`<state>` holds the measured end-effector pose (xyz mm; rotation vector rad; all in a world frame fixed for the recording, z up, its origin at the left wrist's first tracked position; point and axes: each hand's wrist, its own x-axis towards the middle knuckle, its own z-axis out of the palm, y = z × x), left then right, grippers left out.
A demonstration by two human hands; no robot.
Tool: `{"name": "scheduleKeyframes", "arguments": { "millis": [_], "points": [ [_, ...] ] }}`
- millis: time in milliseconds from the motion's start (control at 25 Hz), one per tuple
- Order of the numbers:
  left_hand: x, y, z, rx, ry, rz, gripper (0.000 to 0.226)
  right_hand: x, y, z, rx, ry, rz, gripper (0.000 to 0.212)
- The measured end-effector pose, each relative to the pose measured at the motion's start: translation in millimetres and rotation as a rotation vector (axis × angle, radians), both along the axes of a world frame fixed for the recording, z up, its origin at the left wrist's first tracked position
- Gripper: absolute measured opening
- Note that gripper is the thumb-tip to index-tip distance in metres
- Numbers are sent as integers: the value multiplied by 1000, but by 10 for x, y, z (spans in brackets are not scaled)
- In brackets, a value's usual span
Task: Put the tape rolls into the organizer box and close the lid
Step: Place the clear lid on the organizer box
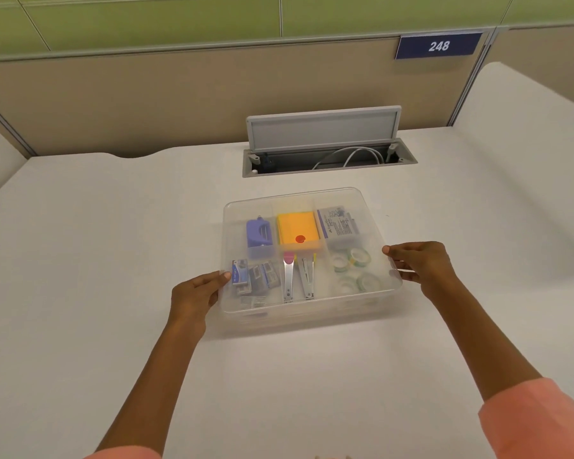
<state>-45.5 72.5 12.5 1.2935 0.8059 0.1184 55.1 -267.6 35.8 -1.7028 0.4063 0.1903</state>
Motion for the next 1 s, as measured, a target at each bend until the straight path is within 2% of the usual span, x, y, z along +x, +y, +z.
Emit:
{"name": "scheduleKeyframes", "arguments": {
  "millis": [120,360,560,800,1000],
  "points": [
    [-95,15,-16,-56,17,-43,11,-67,-72,-3,22,38,51,35],
    [-246,38,-63,-130,-21,-138,30,-175,-215,-24,112,164,134,30],
    [-255,20,-73,-125,-26,-131,38,-152,-232,-74,133,153,120,22],
    [-308,-8,-90,-135,28,-112,33,-214,-277,-91,128,207,153,33],
    [-318,-67,24,-319,-73,-156,46,-259,-184,-44,488,347,176,50]
  ]
}}
